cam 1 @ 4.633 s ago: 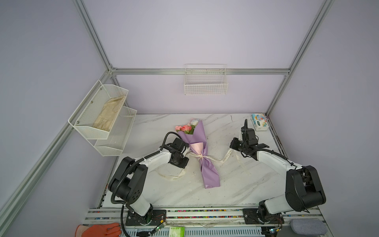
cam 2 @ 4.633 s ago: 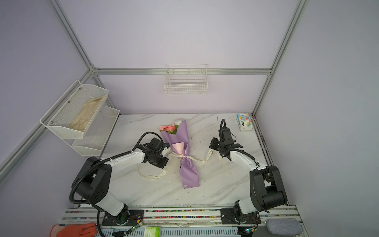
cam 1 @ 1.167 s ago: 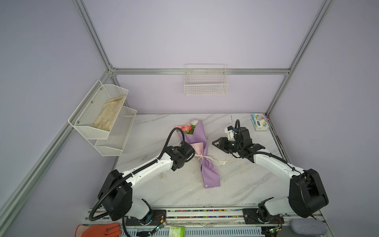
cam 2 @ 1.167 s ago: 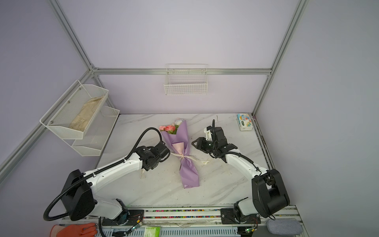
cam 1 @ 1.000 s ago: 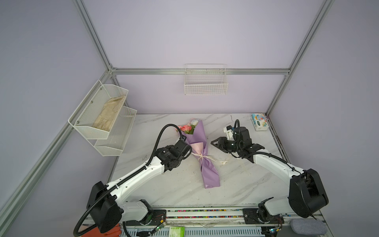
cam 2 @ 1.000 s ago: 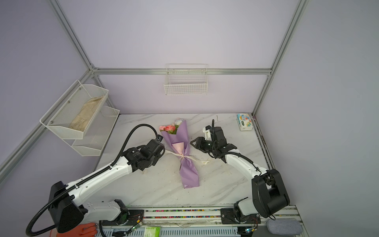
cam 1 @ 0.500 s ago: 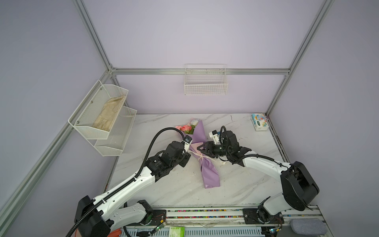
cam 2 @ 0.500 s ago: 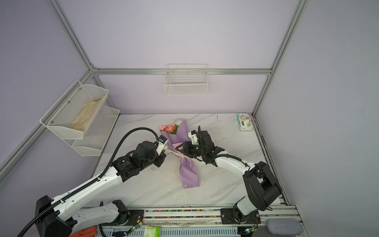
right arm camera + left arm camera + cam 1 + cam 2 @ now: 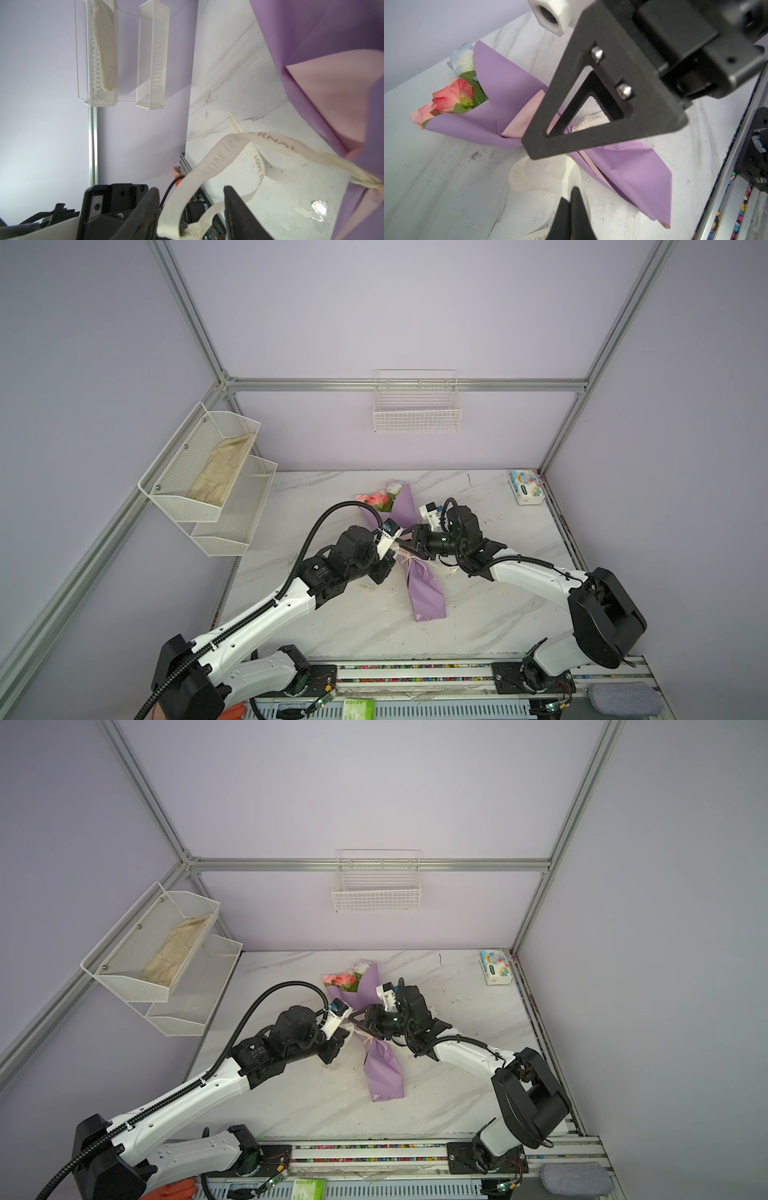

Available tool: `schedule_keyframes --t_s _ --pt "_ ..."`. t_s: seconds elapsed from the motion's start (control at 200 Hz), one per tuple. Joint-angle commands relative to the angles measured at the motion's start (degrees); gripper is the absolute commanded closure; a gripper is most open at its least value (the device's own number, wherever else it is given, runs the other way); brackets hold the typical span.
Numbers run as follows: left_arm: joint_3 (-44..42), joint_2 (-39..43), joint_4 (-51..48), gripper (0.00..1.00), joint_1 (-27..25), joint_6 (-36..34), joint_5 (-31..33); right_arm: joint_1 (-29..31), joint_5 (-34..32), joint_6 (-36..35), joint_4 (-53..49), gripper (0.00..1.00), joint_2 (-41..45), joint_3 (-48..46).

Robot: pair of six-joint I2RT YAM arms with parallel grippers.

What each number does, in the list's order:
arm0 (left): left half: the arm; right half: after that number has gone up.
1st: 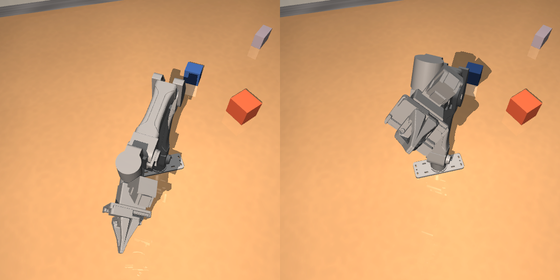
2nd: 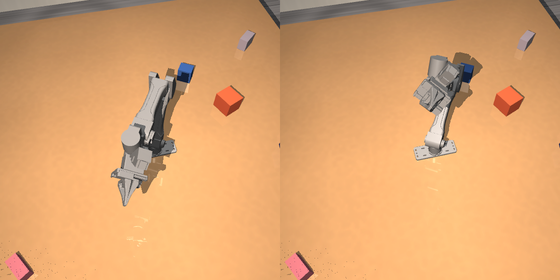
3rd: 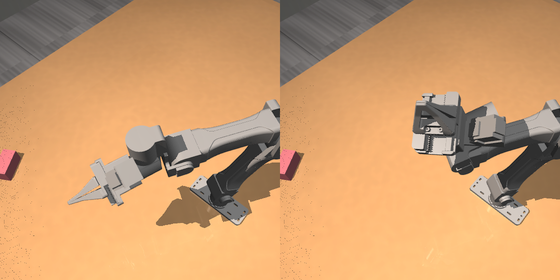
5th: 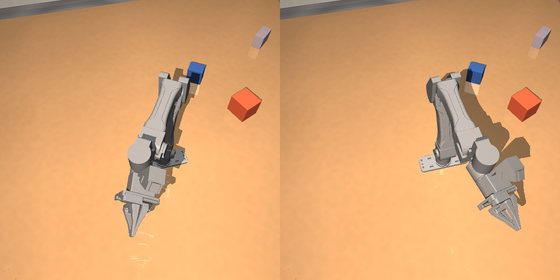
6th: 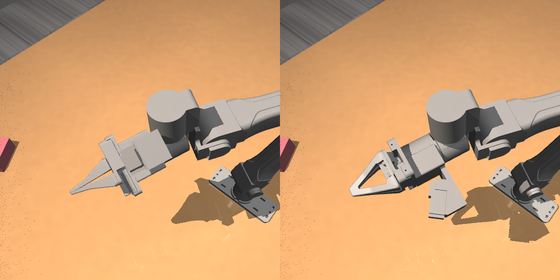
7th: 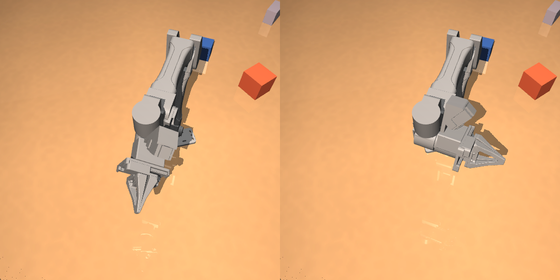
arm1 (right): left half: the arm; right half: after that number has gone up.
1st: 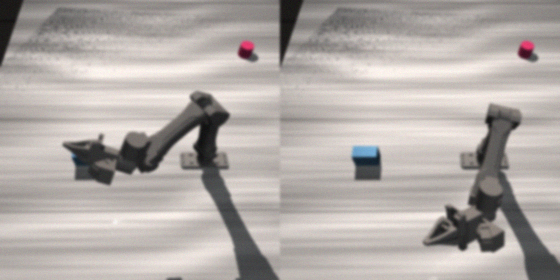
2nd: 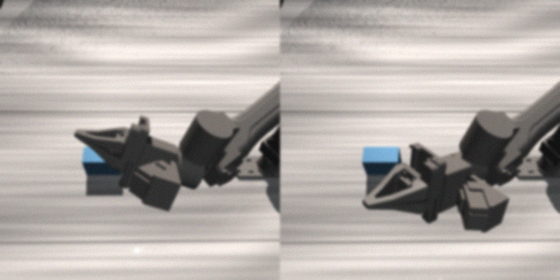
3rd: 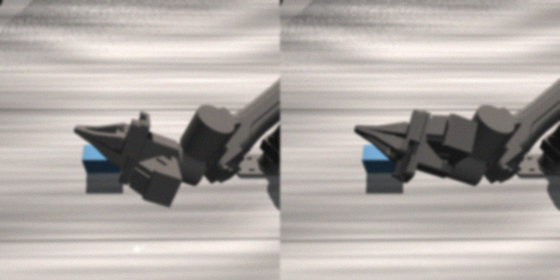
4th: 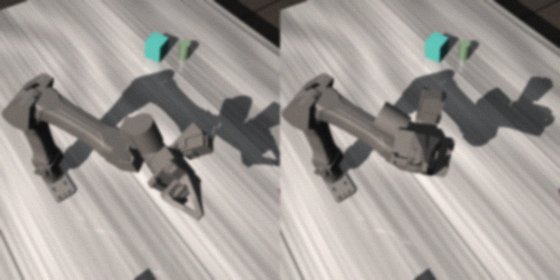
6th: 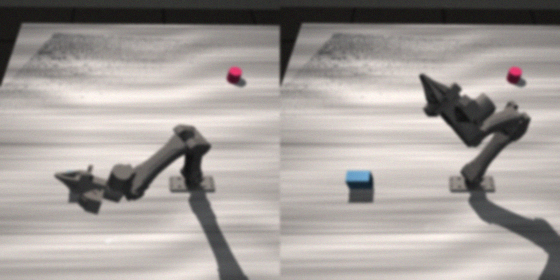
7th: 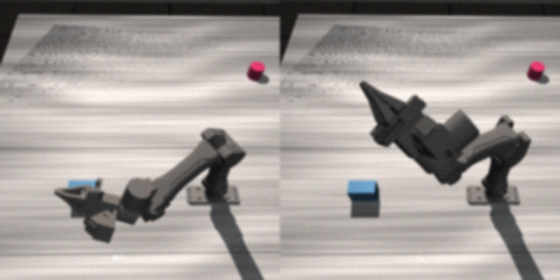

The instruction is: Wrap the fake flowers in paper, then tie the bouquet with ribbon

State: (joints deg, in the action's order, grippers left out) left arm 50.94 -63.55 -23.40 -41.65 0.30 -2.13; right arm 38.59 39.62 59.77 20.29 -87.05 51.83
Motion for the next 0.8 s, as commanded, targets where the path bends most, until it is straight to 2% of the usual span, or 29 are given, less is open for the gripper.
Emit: schedule_keyframes --t_s 0.0,0.06,0.205,0.37,0.405,0.465,0.52,0.575,0.675,0.72,0.795 --pt "-2.4 2.3 1.9 1.0 0.0 -1.3 -1.6 1.3 4.3 1.2 2.4 0.48 -1.6 2.0" --pt "-2.8 2.5 1.8 1.0 0.0 -1.0 -1.4 1.6 4.8 0.8 2.0 0.5 -1.9 2.3" --pt "-3.3 3.0 1.6 1.0 0.0 -0.5 -1.2 1.8 5.9 -3.1 -3.1 0.61 -2.2 4.1" --pt "-3.6 3.3 0.2 1.0 0.0 -0.1 -0.9 1.7 5.0 -4.7 -4.1 0.89 -1.3 4.1" --pt "-3.6 3.4 -0.3 1.0 0.0 2.6 0.8 1.7 4.3 -5.3 -4.6 0.93 -1.0 4.0" --pt "-3.5 3.7 -1.4 0.74 0.1 9.1 4.6 1.8 2.4 -7.4 -6.0 0.99 -0.3 3.7" --pt "-4.1 4.8 -1.2 0.7 0.4 10.5 2.7 1.7 0.5 -10.0 -7.8 1.0 0.4 2.9" --pt "-5.2 6.3 0.2 0.61 0.7 11.6 -0.2 1.8 -1.5 -11.7 -7.6 1.0 1.6 1.0" --pt "-8.3 9.7 4.3 0.39 2.9 21.4 -2.2 1.8 -4.6 -12.4 -4.3 1.0 4.3 -3.0" --pt "-10.6 11.2 6.9 0.36 5.3 27.2 -4.0 1.8 -5.2 -12.9 -2.5 1.0 5.3 -4.3" --pt "-15.0 12.8 14.9 0.33 10.4 37.4 -10.5 1.8 -5.8 -14.2 -1.6 1.0 6.1 -5.3"
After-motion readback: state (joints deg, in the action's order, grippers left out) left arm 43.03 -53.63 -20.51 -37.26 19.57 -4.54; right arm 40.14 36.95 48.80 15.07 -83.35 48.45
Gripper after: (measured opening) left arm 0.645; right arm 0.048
